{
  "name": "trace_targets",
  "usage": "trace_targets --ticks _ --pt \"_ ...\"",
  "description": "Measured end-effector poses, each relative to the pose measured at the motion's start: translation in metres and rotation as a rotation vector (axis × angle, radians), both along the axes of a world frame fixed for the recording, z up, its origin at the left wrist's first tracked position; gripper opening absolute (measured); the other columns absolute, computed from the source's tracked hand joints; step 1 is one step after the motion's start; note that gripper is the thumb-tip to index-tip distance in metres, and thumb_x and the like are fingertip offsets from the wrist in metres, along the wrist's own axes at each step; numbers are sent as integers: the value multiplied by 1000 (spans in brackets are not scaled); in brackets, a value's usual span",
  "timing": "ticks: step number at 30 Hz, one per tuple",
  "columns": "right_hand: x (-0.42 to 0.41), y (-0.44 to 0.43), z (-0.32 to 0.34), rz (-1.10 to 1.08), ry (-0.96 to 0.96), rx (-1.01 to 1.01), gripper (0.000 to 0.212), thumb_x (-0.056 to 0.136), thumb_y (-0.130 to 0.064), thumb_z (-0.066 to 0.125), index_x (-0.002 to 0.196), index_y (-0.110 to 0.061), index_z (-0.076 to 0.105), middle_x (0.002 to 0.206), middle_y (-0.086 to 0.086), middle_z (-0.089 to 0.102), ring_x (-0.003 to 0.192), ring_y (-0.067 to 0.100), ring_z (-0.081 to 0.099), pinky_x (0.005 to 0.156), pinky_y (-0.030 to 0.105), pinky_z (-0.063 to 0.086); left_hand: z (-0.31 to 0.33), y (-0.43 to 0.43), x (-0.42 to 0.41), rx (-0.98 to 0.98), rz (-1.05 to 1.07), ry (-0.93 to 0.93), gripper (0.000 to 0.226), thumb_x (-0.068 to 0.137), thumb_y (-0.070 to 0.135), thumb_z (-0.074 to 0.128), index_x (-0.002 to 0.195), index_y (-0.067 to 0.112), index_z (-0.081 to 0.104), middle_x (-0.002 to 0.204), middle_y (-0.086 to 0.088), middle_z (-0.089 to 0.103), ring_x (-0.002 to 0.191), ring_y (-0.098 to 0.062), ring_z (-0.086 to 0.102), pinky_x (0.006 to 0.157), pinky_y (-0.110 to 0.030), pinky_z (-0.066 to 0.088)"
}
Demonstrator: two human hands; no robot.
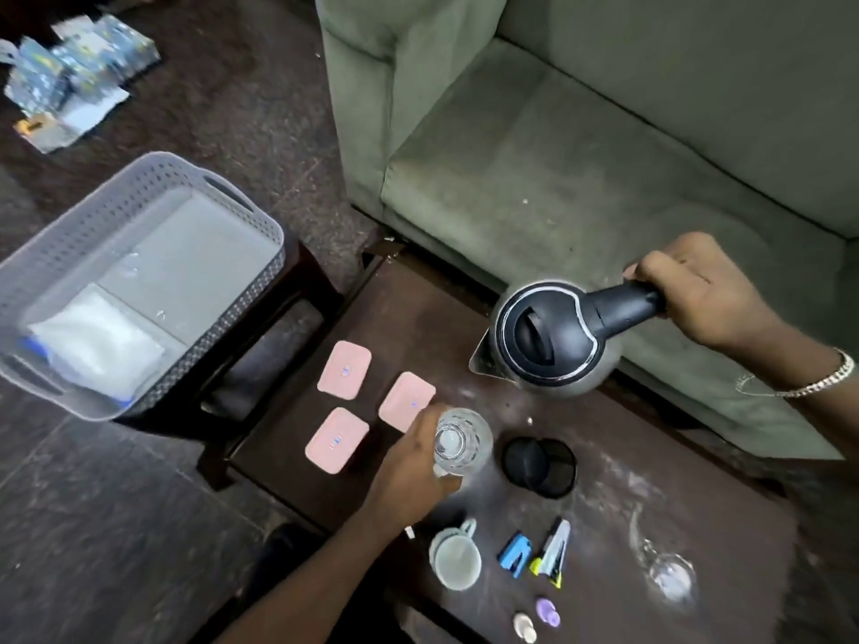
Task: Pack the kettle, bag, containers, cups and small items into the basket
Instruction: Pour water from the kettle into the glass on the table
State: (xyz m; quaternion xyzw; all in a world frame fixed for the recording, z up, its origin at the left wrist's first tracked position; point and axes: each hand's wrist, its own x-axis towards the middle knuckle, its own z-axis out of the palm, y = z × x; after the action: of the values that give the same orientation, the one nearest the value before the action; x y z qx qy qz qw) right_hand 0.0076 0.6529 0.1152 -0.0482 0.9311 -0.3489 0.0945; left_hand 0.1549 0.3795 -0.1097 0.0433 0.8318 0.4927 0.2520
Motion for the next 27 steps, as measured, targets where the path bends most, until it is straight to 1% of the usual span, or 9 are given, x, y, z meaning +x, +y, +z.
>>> trace_targets --ticks 2,3,5,8,12,15,18,23,27 --pt "7 7 -7 74 43 112 40 81 -28 48 51 -12 26 51 -1 19 48 16 21 46 42 23 -10 11 7 -44 -15 -14 79 63 29 73 133 42 40 127 20 57 114 -14 64 94 -40 54" --pt "10 8 -11 119 66 165 40 82 -26 48 52 -15 24 52 -4 18 48 14 20 46 42 24 -14 14 9 -63 -24 -12 78 64 28 74 133 41 39 128 19 57 114 -18 64 93 -41 54" --pt "16 11 -17 209 92 255 40 84 -26 46 53 -17 23 55 -1 18 50 16 21 46 43 30 -21 19 14 -96 -48 7 78 67 25 77 134 37 39 131 14 57 116 -22 64 93 -42 54" --pt "22 13 -26 301 88 350 39 88 -24 46 56 -8 30 58 13 25 50 31 31 49 48 38 -26 22 16 -147 -84 31 78 69 23 80 134 35 38 132 12 56 116 -26 64 91 -43 54" --pt "30 9 -36 370 103 490 42 88 -30 44 55 -3 39 52 21 38 51 39 42 50 46 41 -31 21 17 -177 -102 41 76 72 19 79 135 31 38 138 9 53 119 -29 62 93 -44 53" --pt "36 6 -42 399 112 547 44 87 -33 40 56 -1 41 54 24 41 53 40 43 51 45 41 -34 19 14 -183 -119 42 74 73 16 80 136 26 41 138 6 54 120 -30 61 94 -44 52" --pt "40 2 -47 424 115 601 46 87 -36 37 58 -1 43 54 23 44 55 40 45 52 43 42 -34 19 10 -179 -129 47 72 73 15 79 134 24 42 135 5 55 117 -31 61 93 -47 52" --pt "46 -6 -52 526 153 668 42 89 -35 37 55 -11 37 49 12 44 50 35 44 49 39 42 -33 20 5 -192 -133 55 69 73 17 77 132 25 42 132 5 57 114 -33 61 90 -47 53" --pt "51 -12 -54 575 164 712 44 90 -40 28 56 -14 38 51 10 49 51 32 46 49 35 40 -34 18 4 -191 -127 64 71 72 22 79 130 30 40 127 8 60 111 -30 63 88 -45 54"
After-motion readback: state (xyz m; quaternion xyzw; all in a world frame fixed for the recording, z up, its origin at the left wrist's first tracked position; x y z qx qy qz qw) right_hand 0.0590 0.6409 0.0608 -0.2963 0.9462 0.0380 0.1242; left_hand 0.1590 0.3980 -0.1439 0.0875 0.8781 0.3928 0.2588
